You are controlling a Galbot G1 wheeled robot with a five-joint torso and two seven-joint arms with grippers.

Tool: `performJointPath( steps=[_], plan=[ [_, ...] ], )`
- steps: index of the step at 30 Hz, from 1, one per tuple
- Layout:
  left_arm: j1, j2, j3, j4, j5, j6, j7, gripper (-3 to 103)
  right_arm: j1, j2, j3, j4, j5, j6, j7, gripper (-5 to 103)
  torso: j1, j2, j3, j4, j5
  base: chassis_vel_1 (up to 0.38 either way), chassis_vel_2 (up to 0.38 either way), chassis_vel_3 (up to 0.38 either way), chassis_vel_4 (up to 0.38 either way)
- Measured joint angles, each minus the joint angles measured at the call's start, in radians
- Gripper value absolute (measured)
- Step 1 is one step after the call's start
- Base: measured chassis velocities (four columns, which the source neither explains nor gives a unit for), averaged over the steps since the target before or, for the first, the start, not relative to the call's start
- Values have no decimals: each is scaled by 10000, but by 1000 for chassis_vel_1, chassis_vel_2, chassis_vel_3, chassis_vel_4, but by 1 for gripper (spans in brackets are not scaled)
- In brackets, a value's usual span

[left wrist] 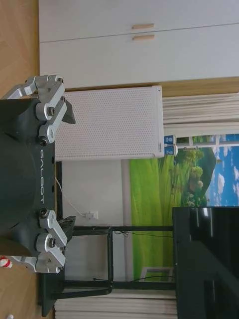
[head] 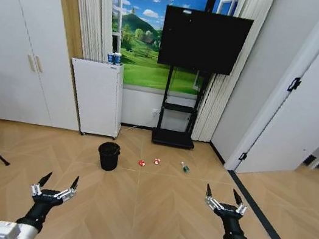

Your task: Pick up the trash bin and place the garbage on the floor into it.

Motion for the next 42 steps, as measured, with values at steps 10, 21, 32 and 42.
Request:
performJointPath(
  steps=[10, 21, 32, 42],
  plan=[
    [-141, -6, -65, 13, -9, 237, -517, 100, 3, 77, -7, 8, 140, 26, 22, 100, 151, 360, 206, -1, 0, 0, 0, 0, 0],
    [-73, -39, -55, 91, -33, -392, -559, 100, -131, 110, 24, -77, 196, -448, -434, 100, 286, 683, 393, 0, 0, 0, 0, 0, 0],
    [-40, -126, -22, 94, -42, -549, -529, 100, -102, 83, 20, -107, 268, -423, -404, 100, 288, 679, 395, 0, -1, -76, 64, 74, -76],
    [-8, -138, -37, 95, -69, -627, -522, 100, -119, 102, 6, -107, 239, -398, -395, 100, 281, 659, 383, -2, 2, -224, 227, 226, -237]
  ],
)
